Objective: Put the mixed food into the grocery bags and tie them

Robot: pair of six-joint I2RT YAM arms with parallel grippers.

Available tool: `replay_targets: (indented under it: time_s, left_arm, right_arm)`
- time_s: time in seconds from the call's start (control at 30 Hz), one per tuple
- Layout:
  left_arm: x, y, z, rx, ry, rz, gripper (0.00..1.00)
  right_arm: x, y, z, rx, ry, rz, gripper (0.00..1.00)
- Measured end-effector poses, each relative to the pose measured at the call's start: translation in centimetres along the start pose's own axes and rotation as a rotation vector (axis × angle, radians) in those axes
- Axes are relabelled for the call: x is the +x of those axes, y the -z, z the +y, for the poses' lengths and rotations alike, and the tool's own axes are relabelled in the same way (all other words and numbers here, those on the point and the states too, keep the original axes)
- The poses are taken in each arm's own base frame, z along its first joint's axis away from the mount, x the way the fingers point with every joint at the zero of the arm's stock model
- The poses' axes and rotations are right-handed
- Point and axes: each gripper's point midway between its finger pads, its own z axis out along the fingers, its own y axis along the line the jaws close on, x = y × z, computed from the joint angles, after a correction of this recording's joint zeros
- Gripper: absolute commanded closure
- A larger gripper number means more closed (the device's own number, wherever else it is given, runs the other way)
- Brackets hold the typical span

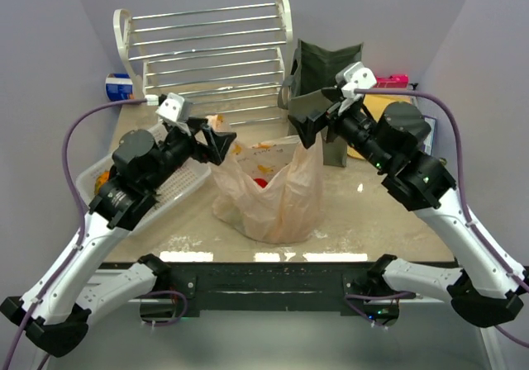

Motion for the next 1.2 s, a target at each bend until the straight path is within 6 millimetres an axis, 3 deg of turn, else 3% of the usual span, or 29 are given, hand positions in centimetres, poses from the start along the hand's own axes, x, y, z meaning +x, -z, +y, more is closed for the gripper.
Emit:
replay_targets:
  time_s: [0.07,0.17,0.27,0.37,0.47,0.6,0.77,1.07,1.2]
  left_arm:
    - [-1.8,0.5,0.1,-0.004,-0.044,-0.059,0.0]
    - [-5.1,0.9,1.1,-0.054,-0.104,-0.148,0.0]
    - [-8.3,0.8,3.3,-0.136,-0.145,-0.215,0.0]
    - [-10.3,0.4,5.5,-0.203,-0.172,-0.273,0.0]
    - [-9.8,-0.4,7.4,-0.25,-0.191,-0.272,0.0]
    - [-6.4,-1.3,10.8,-0.329,-0.204,-0.213,0.0]
    - [-2.6,-2.7,12.1,-0.332,-0.196,-0.123,0.0]
    - [-2.4,-3.1,11.9,-0.311,-0.202,-0.119,0.0]
    - [-2.4,-3.1,12.0,-0.308,-0.214,-0.118,0.0]
  right_arm:
    - [-2.0,0.0,0.9,-0.062,0.022,-0.052,0.03]
    - [-3.2,-1.1,3.0,-0.169,0.053,-0.085,0.03]
    - [-2.1,-2.9,6.1,-0.285,0.096,-0.076,0.01]
    - [1.5,-5.6,10.6,-0.416,0.164,-0.002,0.01]
    - [5.5,-7.9,13.7,-0.517,0.215,0.084,0.01]
    - [8.4,-9.3,14.7,-0.559,0.265,0.134,0.01]
    - [6.7,-9.5,14.7,-0.568,0.323,0.055,0.01]
    - [4.9,-9.4,15.5,-0.639,0.409,-0.01,0.01]
    - [5.1,-9.6,16.5,-0.697,0.421,-0.007,0.04]
